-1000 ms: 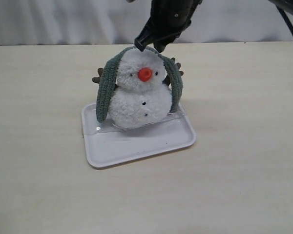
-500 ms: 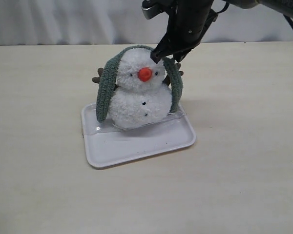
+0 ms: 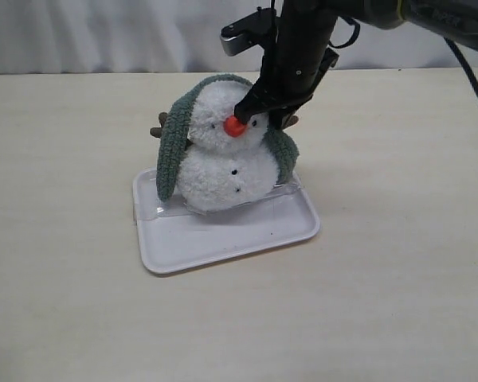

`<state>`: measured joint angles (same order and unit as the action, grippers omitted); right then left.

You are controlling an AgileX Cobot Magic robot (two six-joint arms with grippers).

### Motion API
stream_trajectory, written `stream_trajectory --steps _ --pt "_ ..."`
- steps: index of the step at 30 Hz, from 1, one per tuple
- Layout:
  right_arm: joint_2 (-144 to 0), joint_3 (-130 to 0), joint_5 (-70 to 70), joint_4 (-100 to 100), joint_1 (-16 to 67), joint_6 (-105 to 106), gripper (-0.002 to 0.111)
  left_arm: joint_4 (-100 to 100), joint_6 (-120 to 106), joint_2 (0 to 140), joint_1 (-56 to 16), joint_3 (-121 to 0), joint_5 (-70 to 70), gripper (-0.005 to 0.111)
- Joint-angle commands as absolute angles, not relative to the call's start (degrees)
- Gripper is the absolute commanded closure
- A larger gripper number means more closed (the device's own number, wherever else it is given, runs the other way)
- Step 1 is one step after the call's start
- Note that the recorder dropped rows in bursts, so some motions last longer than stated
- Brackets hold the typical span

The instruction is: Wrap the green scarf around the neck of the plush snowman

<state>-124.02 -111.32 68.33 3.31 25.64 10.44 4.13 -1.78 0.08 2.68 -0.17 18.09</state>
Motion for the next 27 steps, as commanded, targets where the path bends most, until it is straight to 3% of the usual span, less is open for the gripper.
stream_trajectory --steps 1,8,13,15,20,23,27 --pt "-123.9 -111.1 70.0 0.0 25.5 11.3 0.104 4.4 -1.7 0.0 2.3 0.0 17.7 0.107" --pt "-126.0 -111.6 70.0 0.7 25.5 11.7 0.104 4.4 -1.7 0.0 2.3 0.0 17.7 0.107" --pt "-119.9 -112.2 70.0 2.1 25.5 12.4 0.103 4.4 -1.7 0.0 2.3 0.0 17.7 0.107" --pt "-116.8 -112.2 70.0 2.1 25.5 12.6 0.094 4.4 -1.7 0.0 2.3 0.0 17.7 0.107" --pt "-110.6 -101.0 70.0 0.0 25.4 13.0 0.055 4.3 -1.7 0.0 2.3 0.0 17.7 0.107" --pt "-110.5 -91.4 68.3 1.5 25.3 11.4 0.054 4.3 -1.7 0.0 2.3 0.0 17.7 0.107" --pt "-110.6 -82.6 48.8 1.0 25.3 10.7 0.054 4.3 -1.7 0.0 2.3 0.0 17.7 0.107"
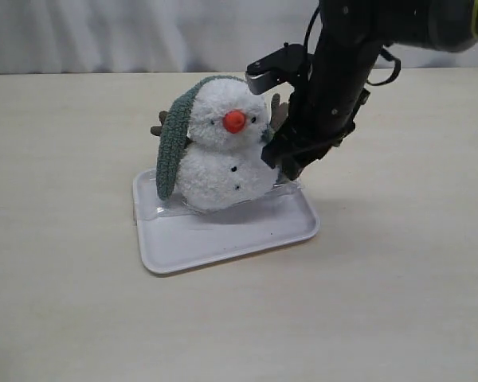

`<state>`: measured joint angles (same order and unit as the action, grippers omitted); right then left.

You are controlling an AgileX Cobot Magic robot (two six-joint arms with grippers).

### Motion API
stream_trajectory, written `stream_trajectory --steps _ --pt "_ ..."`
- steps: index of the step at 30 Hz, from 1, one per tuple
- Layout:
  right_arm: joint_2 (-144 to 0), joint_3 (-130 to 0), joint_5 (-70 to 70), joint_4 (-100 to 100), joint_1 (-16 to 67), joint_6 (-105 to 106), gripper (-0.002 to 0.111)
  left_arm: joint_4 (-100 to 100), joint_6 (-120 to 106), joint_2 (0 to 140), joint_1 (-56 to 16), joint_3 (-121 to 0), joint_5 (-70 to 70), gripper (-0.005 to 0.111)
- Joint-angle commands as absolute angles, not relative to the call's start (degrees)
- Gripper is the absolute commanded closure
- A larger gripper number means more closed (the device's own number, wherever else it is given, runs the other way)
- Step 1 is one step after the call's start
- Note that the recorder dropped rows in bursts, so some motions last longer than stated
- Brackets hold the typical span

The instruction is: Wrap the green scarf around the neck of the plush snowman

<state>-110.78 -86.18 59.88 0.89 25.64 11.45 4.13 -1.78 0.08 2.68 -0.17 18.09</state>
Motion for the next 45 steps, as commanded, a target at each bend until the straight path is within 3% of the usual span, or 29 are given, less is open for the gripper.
stream_trajectory --steps 1,7,14,18,19,28,34,39,41,45 --pt "-110.7 -81.3 45.9 1.0 25.0 10.6 0.054 4.3 -1.7 0.0 2.3 0.0 17.7 0.107" --pt "-114.0 -81.2 42.8 0.5 21.2 8.9 0.055 4.3 -1.7 0.0 2.3 0.0 17.7 0.107" --pt "-115.1 -81.2 40.1 -1.1 21.5 12.6 0.082 4.3 -1.7 0.0 2.3 0.0 17.7 0.107" --pt "-114.4 -81.2 40.7 -0.7 21.5 13.3 0.103 4.3 -1.7 0.0 2.3 0.0 17.7 0.107" --pt "-114.1 -81.2 40.9 -0.7 21.5 13.6 0.104 4.3 -1.7 0.0 2.3 0.0 17.7 0.107" --pt "-109.2 -82.1 50.6 -1.8 21.5 15.0 0.104 4.4 -1.7 0.0 2.3 0.0 17.7 0.107" --pt "-108.1 -82.2 57.0 -19.4 21.5 28.8 0.104 4.4 -1.7 0.0 2.3 0.0 17.7 0.107" --pt "-108.0 -82.2 56.3 -21.0 21.5 30.6 0.103 4.4 -1.7 0.0 2.3 0.0 17.7 0.107" --pt "-108.0 -82.2 56.2 -18.0 21.5 29.0 0.096 4.4 -1.7 0.0 2.3 0.0 17.7 0.107" --pt "-108.0 -82.2 54.7 -7.6 21.5 20.4 0.068 4.4 -1.7 0.0 2.3 0.0 17.7 0.107"
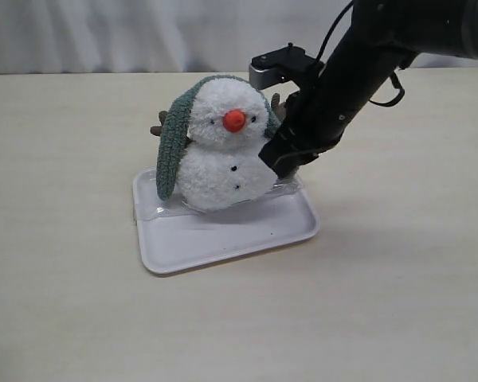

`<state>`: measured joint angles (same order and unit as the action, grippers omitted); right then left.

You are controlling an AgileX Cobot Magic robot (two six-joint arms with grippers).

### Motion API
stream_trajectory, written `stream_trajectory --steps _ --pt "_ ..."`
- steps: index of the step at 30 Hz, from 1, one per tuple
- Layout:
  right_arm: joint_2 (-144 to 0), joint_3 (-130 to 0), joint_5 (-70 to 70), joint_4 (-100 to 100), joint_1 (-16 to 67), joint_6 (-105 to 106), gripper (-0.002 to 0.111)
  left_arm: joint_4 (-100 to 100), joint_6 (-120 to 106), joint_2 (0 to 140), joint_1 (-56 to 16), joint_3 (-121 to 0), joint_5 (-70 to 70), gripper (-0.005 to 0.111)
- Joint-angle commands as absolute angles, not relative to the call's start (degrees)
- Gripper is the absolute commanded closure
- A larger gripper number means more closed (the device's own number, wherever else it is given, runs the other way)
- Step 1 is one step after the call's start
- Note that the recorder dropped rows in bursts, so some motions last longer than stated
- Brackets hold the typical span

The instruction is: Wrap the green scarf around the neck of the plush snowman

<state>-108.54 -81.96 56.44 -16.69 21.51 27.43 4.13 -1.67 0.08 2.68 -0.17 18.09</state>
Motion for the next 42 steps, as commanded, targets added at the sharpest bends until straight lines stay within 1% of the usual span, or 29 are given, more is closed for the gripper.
stream_trajectory --steps 1,2,4,10,16,17,18,19,24,28,34,39,42 --pt "-108.0 -82.2 54.1 -5.3 21.5 17.2 0.062 4.4 -1.7 0.0 2.3 0.0 17.7 0.107" --pt "-108.0 -82.2 53.8 -2.8 21.5 14.6 0.056 4.4 -1.7 0.0 2.3 0.0 17.7 0.107" --pt "-108.0 -82.2 52.7 0.7 21.5 12.0 0.051 4.4 -1.7 0.0 2.3 0.0 17.7 0.107" --pt "-108.5 -79.6 43.0 -3.9 21.5 13.9 0.051 4.4 -1.7 0.0 2.3 0.0 17.7 0.107" --pt "-111.8 -79.6 39.5 -5.7 21.5 14.9 0.052 4.4 -1.7 0.0 2.3 0.0 17.7 0.107" --pt "-112.2 -79.6 38.8 -5.7 21.5 14.6 0.053 4.4 -1.7 0.0 2.3 0.0 17.7 0.107" --pt "-112.5 -79.6 37.7 -5.5 21.5 14.1 0.056 4.4 -1.7 0.0 2.3 0.0 17.7 0.107" --pt "-112.8 -79.6 36.9 -5.5 21.5 14.1 0.062 4.4 -1.7 0.0 2.3 0.0 17.7 0.107" --pt "-112.7 -79.7 36.3 -5.5 21.5 16.4 0.103 4.4 -1.7 0.0 2.3 0.0 17.7 0.107" --pt "-111.4 -80.2 39.3 -5.5 21.5 16.9 0.104 4.4 -1.7 0.0 2.3 0.0 17.7 0.107" --pt "-110.2 -85.4 52.6 -6.1 21.5 16.9 0.104 4.4 -1.7 0.0 2.3 0.0 17.7 0.107" --pt "-110.2 -87.1 62.1 -12.7 21.5 19.8 0.104 4.4 -1.7 0.0 2.3 0.0 17.7 0.107" --pt "-110.5 -87.1 65.2 -15.5 21.5 20.7 0.104 4.4 -1.7 0.0 2.3 0.0 17.7 0.107"
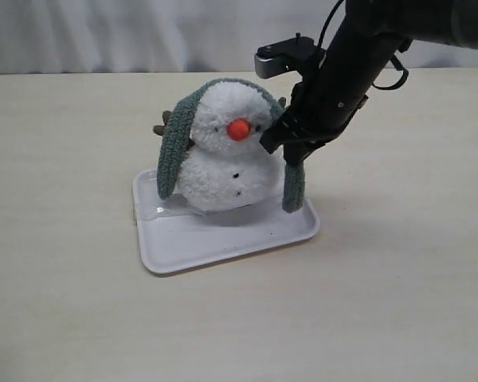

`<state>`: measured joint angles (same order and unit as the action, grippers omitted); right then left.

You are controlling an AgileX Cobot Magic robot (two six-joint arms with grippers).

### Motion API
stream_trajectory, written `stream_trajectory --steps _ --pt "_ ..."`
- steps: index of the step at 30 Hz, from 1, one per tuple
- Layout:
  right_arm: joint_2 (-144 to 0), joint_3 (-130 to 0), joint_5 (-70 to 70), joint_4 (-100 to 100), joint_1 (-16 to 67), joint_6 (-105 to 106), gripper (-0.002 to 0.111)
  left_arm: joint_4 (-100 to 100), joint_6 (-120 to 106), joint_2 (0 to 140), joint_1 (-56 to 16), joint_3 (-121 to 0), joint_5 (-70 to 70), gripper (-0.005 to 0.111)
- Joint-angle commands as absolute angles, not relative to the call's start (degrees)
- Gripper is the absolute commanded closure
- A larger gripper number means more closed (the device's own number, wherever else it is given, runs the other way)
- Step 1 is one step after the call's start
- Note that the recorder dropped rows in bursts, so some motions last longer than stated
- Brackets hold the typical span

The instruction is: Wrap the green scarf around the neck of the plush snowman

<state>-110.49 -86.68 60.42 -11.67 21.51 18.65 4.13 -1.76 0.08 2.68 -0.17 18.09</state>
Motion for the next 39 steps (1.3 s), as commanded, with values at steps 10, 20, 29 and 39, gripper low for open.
stream_trajectory --steps 10,20,29,39 --pt "-116.0 -87.1 62.2 -17.5 21.5 19.7 0.104 4.4 -1.7 0.0 2.3 0.0 17.7 0.107" --pt "-117.8 -87.2 60.5 -23.1 21.5 25.0 0.102 4.4 -1.7 0.0 2.3 0.0 17.7 0.107" --pt "-117.8 -87.3 63.0 -33.0 21.5 27.9 0.048 4.4 -1.7 0.0 2.3 0.0 17.7 0.107" --pt "-117.8 -87.3 69.8 -30.7 21.5 24.0 0.046 4.4 -1.7 0.0 2.3 0.0 17.7 0.107"
